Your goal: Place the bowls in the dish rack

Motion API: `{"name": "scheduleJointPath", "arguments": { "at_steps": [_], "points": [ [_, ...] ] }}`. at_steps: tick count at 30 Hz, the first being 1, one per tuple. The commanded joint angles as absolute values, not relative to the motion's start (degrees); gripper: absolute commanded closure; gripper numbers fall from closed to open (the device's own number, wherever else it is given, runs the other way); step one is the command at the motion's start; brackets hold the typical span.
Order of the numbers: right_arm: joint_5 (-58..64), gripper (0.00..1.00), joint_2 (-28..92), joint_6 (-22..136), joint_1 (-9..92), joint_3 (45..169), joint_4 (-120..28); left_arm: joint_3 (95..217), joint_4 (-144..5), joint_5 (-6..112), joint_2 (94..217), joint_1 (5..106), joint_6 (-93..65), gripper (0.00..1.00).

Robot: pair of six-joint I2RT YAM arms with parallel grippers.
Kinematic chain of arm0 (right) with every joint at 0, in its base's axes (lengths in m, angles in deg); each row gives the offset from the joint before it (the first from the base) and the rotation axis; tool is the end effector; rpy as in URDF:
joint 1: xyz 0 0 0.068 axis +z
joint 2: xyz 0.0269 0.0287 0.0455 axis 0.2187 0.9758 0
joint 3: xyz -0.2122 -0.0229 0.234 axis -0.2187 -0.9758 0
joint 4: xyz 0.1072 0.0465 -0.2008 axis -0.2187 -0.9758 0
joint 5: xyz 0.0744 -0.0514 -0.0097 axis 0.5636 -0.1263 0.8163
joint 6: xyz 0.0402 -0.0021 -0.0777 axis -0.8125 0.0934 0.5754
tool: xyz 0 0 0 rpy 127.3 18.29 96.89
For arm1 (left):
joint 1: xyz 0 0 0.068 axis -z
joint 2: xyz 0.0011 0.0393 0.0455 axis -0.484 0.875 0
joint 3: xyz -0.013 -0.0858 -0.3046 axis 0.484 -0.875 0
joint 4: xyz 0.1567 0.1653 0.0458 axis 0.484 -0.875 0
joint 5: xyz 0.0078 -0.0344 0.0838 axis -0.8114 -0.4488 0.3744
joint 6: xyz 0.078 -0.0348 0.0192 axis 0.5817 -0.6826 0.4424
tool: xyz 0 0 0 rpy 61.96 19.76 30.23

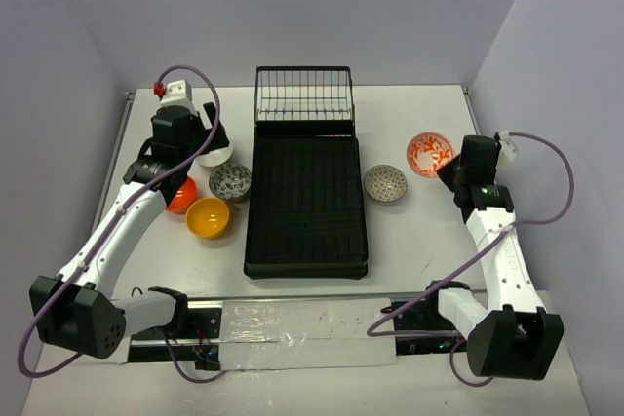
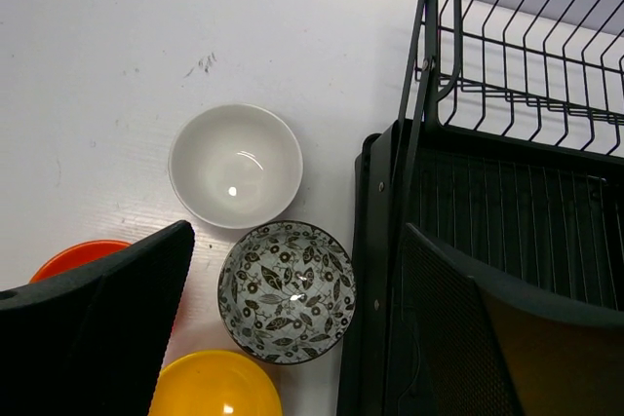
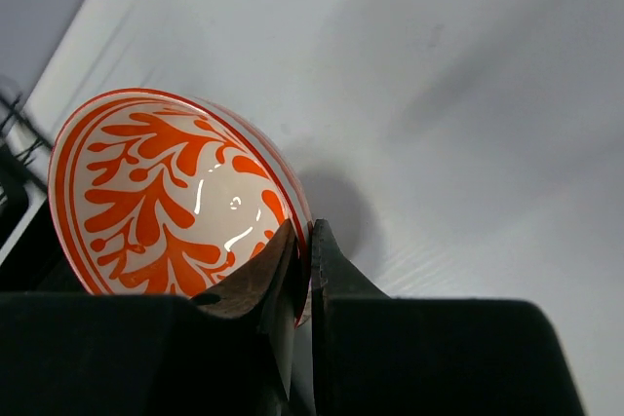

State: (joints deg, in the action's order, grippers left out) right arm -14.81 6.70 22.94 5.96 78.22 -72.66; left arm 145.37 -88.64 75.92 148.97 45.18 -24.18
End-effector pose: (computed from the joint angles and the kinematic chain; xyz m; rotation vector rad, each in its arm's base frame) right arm 0.1853 -0.0349 0.3061 0.9752 1.9714 0.1466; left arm 0.2588 -0.0552 0.3726 -0.2550 1.9674 -0.1785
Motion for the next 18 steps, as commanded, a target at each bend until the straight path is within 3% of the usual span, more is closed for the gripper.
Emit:
{"name": "scheduleJointPath", "arguments": {
  "at_steps": [1, 10, 18],
  "points": [
    [-9.71, 1.0, 8.64, 26.84, 10.16, 86.33, -71.06, 145.03, -85.34, 75.31, 146.25, 45.56, -20.99, 0.09],
    [-9.01, 1.0, 21.47, 33.52, 27.47, 106.63, -81.25, 148.7, -84.1, 63.7, 145.36, 49.24, -13.96, 0.12],
    [-1.55, 1.0, 30.97, 37.12, 31.35, 119.47, -86.08, 157.23, -88.06, 61.95, 150.99, 59.87, -7.02, 0.11]
  ]
}}
